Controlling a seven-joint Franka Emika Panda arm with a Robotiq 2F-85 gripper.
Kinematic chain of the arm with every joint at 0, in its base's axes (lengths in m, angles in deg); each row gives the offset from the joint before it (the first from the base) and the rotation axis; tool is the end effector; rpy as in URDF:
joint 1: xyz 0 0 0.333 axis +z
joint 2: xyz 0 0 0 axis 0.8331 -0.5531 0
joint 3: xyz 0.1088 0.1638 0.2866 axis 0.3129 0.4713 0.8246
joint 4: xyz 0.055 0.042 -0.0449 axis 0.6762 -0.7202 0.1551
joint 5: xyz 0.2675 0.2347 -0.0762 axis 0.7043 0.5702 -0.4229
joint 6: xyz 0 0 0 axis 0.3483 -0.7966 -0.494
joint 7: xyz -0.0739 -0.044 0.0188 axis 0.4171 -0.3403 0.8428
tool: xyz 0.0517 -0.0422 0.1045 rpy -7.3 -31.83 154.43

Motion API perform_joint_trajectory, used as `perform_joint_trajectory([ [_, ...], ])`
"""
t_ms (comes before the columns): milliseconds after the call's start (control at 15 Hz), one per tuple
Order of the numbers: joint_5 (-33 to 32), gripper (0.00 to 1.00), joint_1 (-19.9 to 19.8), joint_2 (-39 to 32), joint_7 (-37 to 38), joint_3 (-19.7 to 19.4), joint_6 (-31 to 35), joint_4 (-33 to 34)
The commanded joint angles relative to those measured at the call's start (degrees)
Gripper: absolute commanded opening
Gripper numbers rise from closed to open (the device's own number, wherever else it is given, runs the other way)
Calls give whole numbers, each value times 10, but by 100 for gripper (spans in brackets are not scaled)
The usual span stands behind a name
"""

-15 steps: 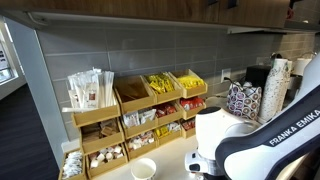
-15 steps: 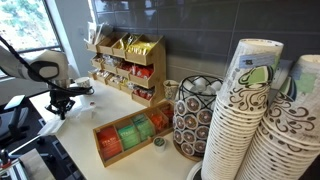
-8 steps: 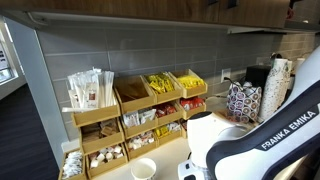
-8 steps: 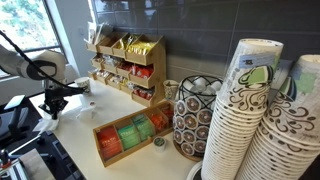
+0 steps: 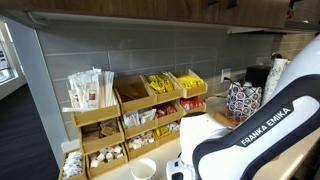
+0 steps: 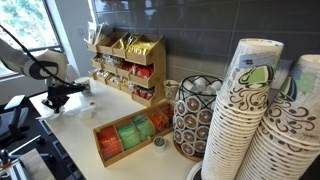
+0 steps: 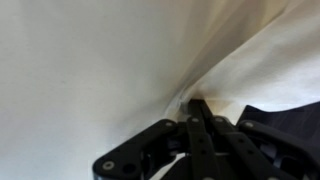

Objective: Use the paper towel and tissue to clean the counter

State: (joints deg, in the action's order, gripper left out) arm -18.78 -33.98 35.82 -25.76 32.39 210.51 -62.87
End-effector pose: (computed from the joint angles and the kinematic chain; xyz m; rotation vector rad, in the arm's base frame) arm 0.3231 0.2734 0.3126 -1.8044 -2.1979 0.0478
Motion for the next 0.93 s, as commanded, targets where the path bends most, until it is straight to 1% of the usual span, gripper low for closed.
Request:
perform_joint_trajectory([
  [0, -11, 4, -19, -12, 34, 3, 99, -17],
  [133, -35, 4, -29, -7, 69, -1, 139, -30],
  [267, -70, 4, -39, 3, 117, -5, 156, -43],
  [533, -143, 4, -58, 38, 225, -14, 140, -71],
  [600, -154, 4, -61, 46, 249, -17, 135, -77],
  [733, -152, 4, -60, 61, 281, -21, 130, -86],
  [800, -133, 29, -55, 68, 284, -23, 128, -87],
  [867, -120, 32, -50, 76, 297, -24, 128, -90],
])
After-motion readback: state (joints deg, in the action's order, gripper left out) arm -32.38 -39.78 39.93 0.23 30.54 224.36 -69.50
